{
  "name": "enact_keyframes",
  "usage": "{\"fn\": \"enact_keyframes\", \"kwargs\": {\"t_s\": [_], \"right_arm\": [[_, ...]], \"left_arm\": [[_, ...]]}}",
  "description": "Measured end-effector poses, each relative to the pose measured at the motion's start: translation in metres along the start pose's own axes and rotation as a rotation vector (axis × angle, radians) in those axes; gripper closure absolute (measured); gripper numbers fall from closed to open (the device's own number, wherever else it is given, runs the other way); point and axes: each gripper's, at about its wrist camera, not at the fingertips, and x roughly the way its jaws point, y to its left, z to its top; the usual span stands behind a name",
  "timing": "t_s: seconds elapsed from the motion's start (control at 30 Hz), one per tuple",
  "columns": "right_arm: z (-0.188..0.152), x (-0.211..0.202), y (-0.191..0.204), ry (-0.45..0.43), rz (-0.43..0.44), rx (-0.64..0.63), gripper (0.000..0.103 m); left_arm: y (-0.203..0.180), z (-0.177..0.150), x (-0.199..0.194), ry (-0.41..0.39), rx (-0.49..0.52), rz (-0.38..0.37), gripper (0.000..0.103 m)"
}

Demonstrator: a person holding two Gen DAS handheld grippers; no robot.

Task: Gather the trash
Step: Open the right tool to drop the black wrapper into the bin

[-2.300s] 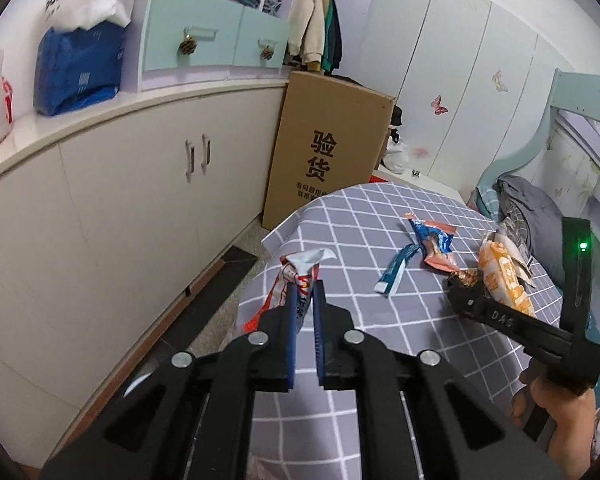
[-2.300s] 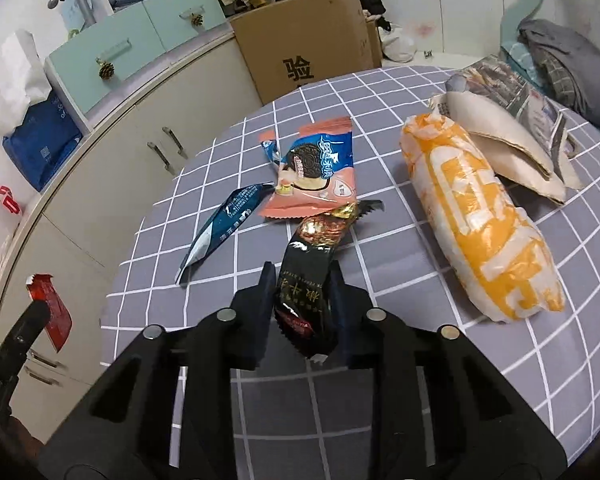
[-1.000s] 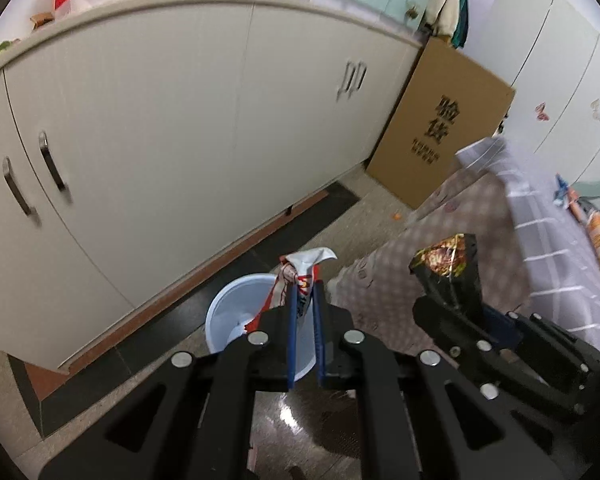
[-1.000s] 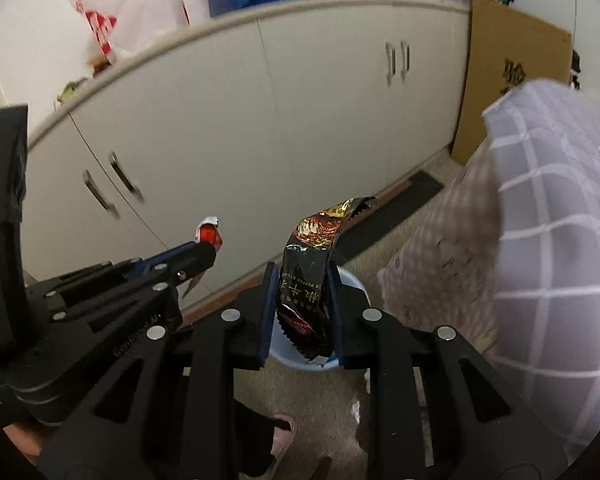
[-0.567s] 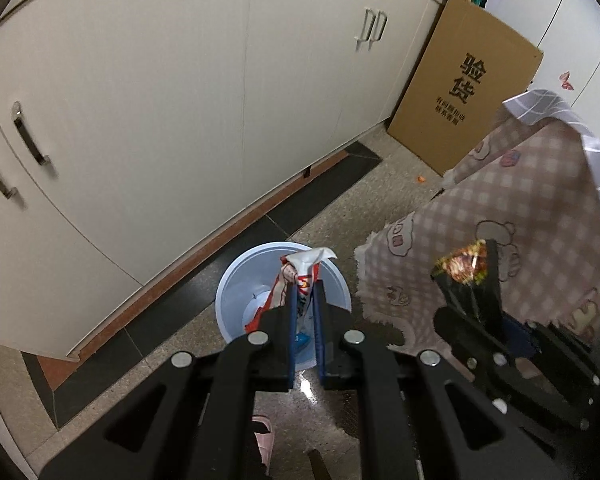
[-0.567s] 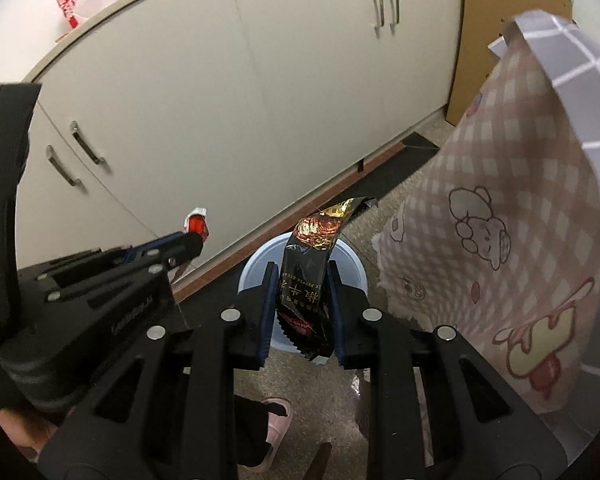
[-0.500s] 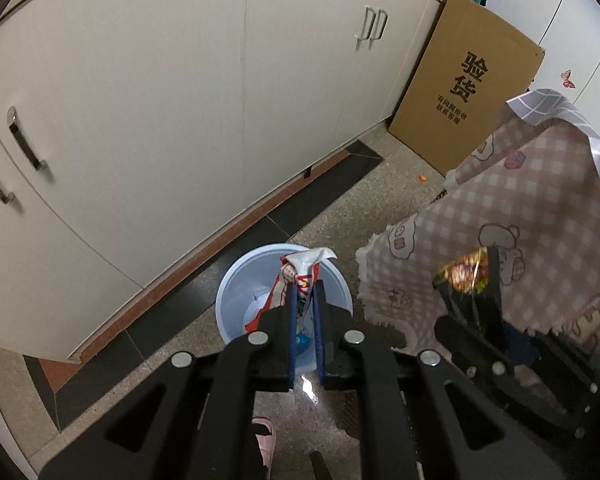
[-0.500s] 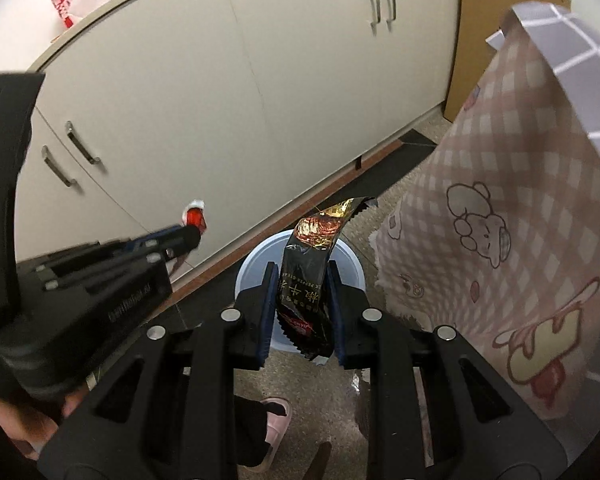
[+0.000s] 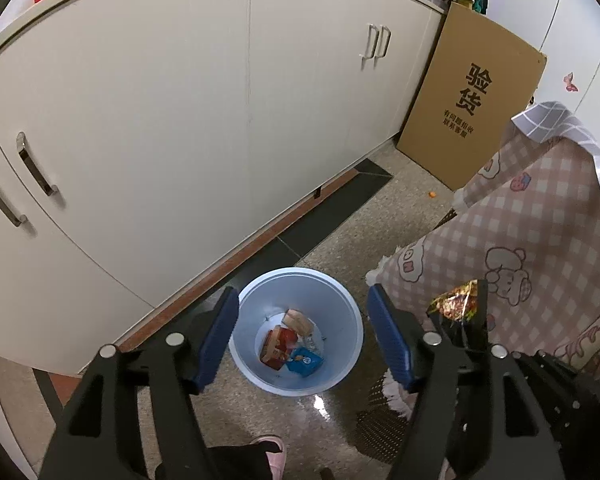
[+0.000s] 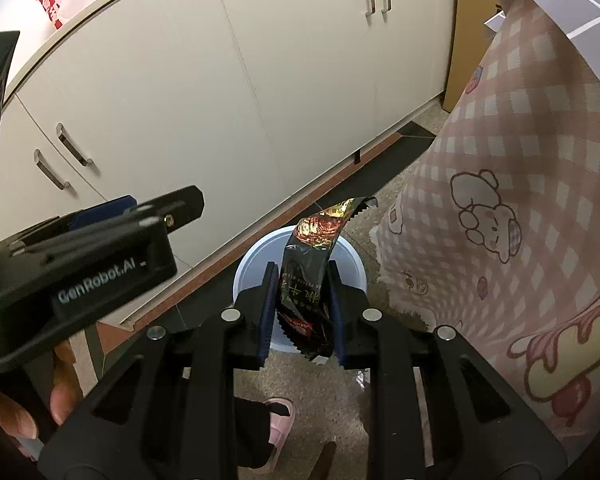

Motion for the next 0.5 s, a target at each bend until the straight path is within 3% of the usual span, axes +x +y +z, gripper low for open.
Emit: {"fn": "enact_keyframes", "kwargs": {"t_s": [0.5], "right_arm": [[0.001, 0.004, 0.005, 0.012, 0.01, -0.013, 0.079]], "left_arm": [[0.013, -0.009, -0.008, -0.005, -0.021, 0.008, 0.031]]}}
